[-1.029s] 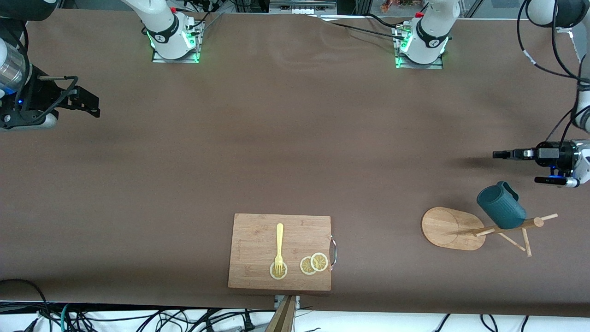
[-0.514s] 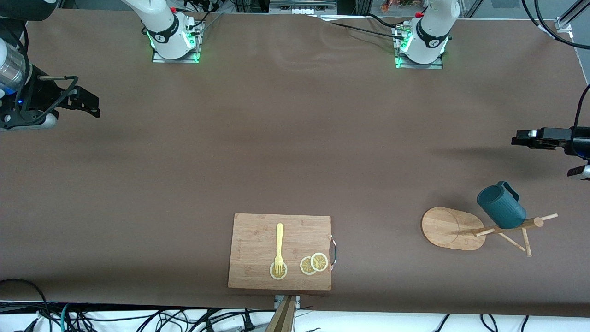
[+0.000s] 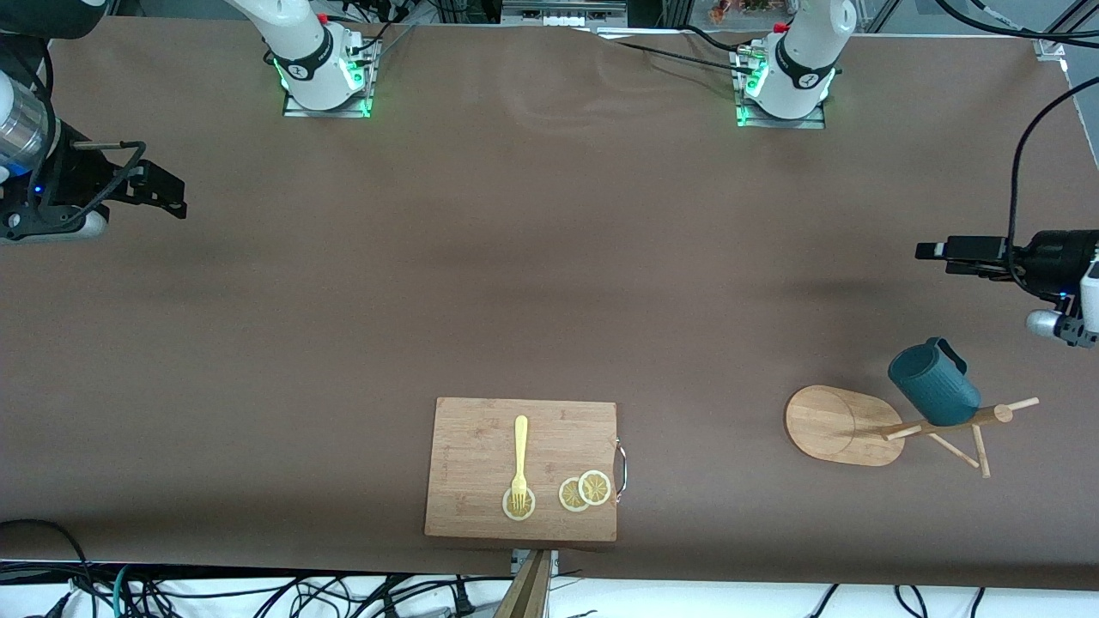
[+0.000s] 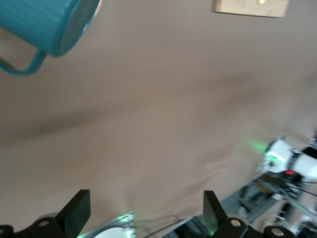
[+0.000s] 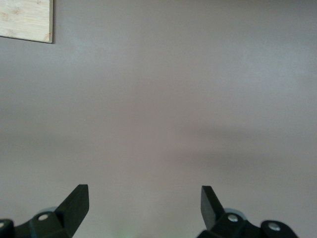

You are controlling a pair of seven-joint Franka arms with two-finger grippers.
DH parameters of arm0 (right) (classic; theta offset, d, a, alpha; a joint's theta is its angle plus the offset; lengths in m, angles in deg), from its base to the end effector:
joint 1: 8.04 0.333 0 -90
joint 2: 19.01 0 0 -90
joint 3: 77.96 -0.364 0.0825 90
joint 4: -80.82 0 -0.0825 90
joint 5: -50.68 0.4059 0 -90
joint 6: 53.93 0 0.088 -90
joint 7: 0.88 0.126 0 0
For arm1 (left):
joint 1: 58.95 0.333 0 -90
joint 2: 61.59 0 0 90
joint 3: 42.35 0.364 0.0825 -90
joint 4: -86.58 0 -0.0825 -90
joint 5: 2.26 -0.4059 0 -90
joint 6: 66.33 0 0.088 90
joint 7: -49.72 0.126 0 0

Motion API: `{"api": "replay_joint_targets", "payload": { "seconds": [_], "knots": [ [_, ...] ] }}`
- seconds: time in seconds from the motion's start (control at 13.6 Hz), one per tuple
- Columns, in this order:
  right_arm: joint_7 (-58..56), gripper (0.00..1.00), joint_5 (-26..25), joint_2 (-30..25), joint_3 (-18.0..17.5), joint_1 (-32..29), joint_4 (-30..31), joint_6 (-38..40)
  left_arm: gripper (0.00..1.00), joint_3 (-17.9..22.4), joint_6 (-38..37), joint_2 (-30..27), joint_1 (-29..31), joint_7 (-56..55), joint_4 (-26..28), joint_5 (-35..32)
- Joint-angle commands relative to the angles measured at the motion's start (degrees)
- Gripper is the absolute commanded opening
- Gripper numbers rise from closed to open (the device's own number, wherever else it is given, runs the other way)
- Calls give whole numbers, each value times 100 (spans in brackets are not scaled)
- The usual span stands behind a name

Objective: Pass cup and hang on rack

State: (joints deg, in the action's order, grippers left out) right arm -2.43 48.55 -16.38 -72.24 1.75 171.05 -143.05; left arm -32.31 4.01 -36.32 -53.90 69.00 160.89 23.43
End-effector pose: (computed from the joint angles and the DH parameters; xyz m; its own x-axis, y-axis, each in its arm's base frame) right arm 0.5869 0.0384 0.6237 0.9931 0.0970 -0.0661 0.0998 -0.9942 0.0399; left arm 0.6594 0.0868 0.5009 0.9294 -0.1915 -0.3155 -0.0127 -0.8709 0.4914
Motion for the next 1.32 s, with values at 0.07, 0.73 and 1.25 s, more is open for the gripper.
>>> {"api": "replay_joint_targets", "payload": {
  "seconds": [0.07,0.73,1.25],
  "knots": [
    [-65,100,-68,18,-28,-12,-93,88,100,24,94,22,-479,-22,-619,-977],
    [-65,100,-68,18,-28,-12,-93,88,100,-11,701,-1321,-1006,-257,-200,-2507],
    [-65,100,-68,18,-28,-12,-93,88,100,-669,701,-1850,-761,-1498,645,-2420]
  ]
}}
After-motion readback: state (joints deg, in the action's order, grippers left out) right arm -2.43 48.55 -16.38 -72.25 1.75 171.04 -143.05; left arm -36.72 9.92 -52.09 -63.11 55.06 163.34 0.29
